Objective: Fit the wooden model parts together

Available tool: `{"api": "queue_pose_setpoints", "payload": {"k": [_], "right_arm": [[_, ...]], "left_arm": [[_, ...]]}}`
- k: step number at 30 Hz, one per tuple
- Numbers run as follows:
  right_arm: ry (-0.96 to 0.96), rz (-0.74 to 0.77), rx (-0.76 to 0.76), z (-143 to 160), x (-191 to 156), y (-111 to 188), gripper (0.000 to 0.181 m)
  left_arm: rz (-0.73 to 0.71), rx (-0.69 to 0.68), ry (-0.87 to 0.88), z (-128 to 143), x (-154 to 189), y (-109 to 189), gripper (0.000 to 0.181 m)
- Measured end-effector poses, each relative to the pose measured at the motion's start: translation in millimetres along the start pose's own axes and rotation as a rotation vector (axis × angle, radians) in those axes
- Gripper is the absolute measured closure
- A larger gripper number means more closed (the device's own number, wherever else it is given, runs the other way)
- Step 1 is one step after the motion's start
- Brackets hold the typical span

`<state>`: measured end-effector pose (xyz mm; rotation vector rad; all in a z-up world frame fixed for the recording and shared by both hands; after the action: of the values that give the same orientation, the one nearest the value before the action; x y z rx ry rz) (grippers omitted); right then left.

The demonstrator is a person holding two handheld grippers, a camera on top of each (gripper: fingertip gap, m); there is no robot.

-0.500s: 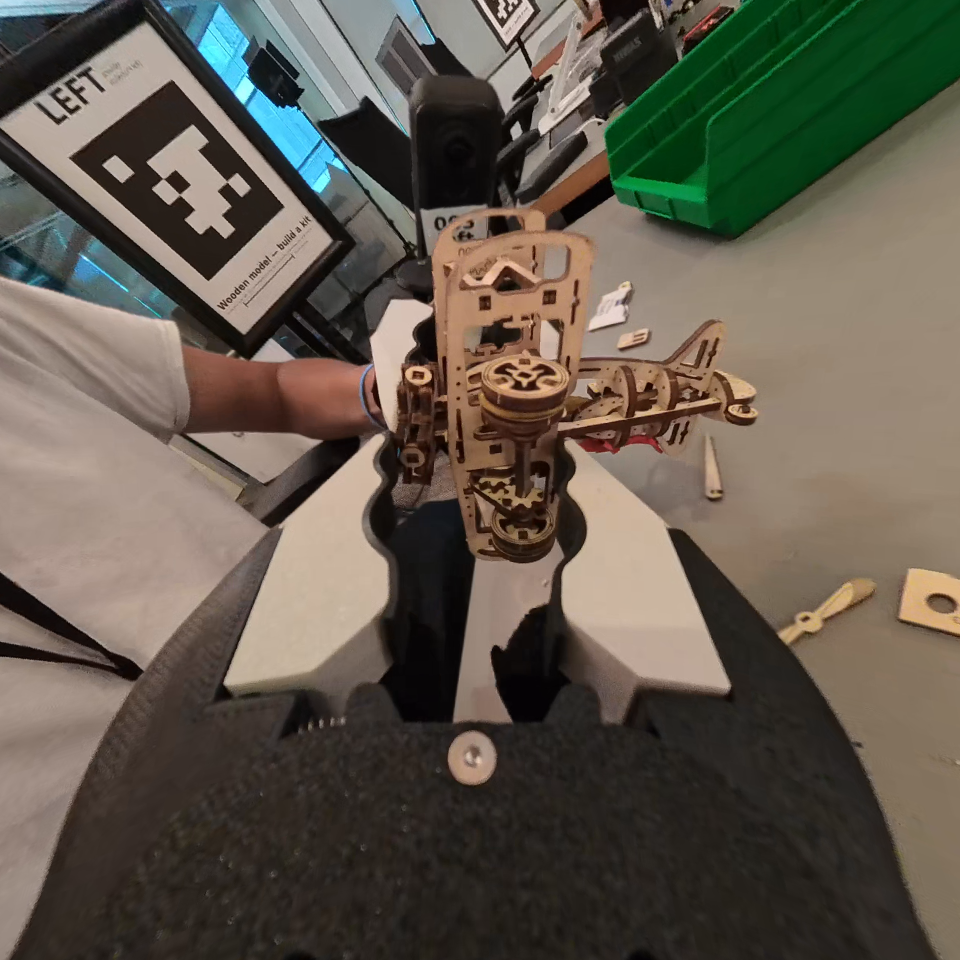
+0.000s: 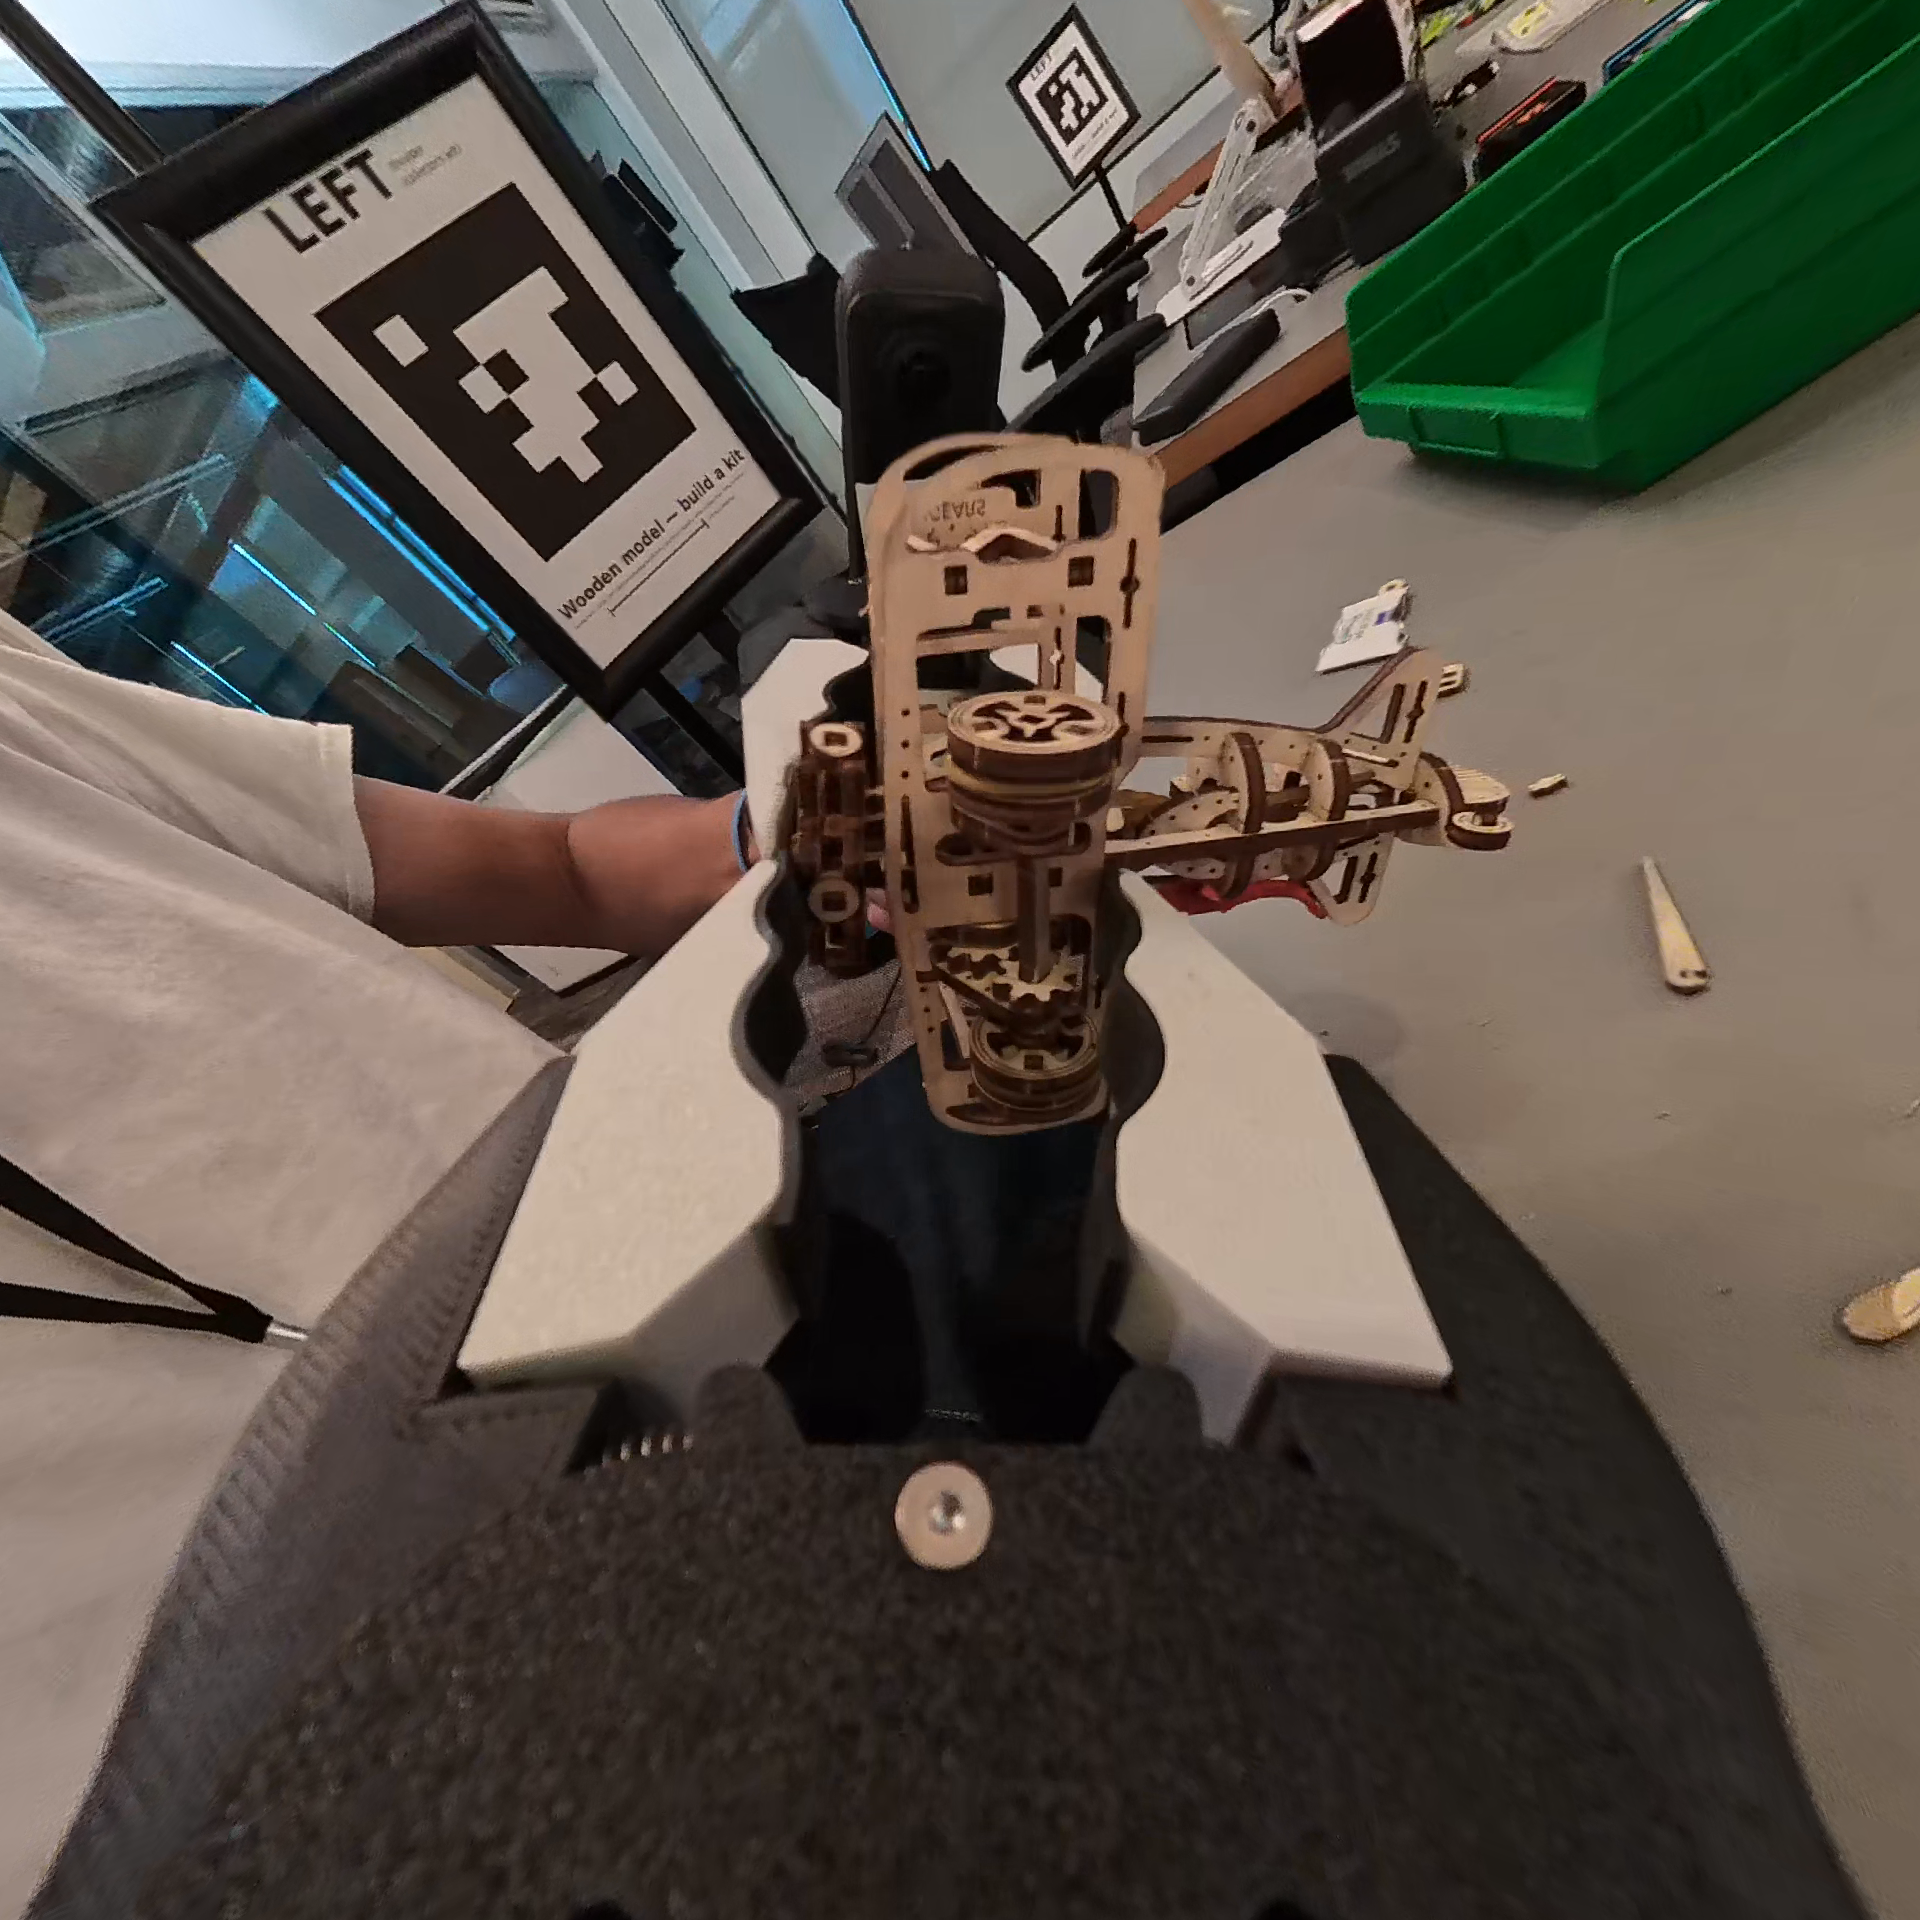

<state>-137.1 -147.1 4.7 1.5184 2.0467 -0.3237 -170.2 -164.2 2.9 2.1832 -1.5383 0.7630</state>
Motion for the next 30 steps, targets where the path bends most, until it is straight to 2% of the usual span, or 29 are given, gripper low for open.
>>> {"api": "queue_pose_setpoints", "payload": {"k": [5, 8, 13, 18, 23, 26, 28, 30], "right_arm": [[-0.039, -0.010, 0.068, -1, 0, 4, 0.128], [-0.045, -0.001, 0.144, -7, 2, 3, 0.127], [-0.098, 0.042, 0.139, 3, 9, 8, 0.125], [-0.198, 0.004, 0.206, 5, 16, 17, 0.123], [-0.120, 0.054, 0.227, 5, 19, 20, 0.115], [-0.103, 0.078, 0.243, 0, 19, 19, 0.108], [-0.085, 0.155, 0.223, 2, 31, 20, 0.104], [-0.077, 0.197, 0.269, -1, 38, 24, 0.091]], "left_arm": [[-0.004, 0.027, 0.002, -1, 4, -4, 0.113], [-0.009, 0.089, 0.015, -7, -1, -3, 0.119], [0.038, 0.046, 0.072, 1, -10, -8, 0.120], [0.081, 0.064, 0.153, 3, -18, -15, 0.120], [0.137, 0.147, 0.275, -4, -26, -10, 0.121], [0.115, 0.142, 0.274, -1, -32, -8, 0.120], [0.123, 0.177, 0.276, -5, -32, -5, 0.121], [0.091, 0.183, 0.241, -7, -33, -3, 0.120]]}}
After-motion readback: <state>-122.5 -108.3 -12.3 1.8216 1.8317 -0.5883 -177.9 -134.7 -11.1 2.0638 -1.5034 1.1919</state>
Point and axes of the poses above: each gripper's, where its closed fingertips meet, y back along the fingers, z out of its underside, x = y × z across the jaws, the point moved 2 cm from there along y, back along the fingers, and after that the axes turned 4 degrees about z, right-handed, at the moved point
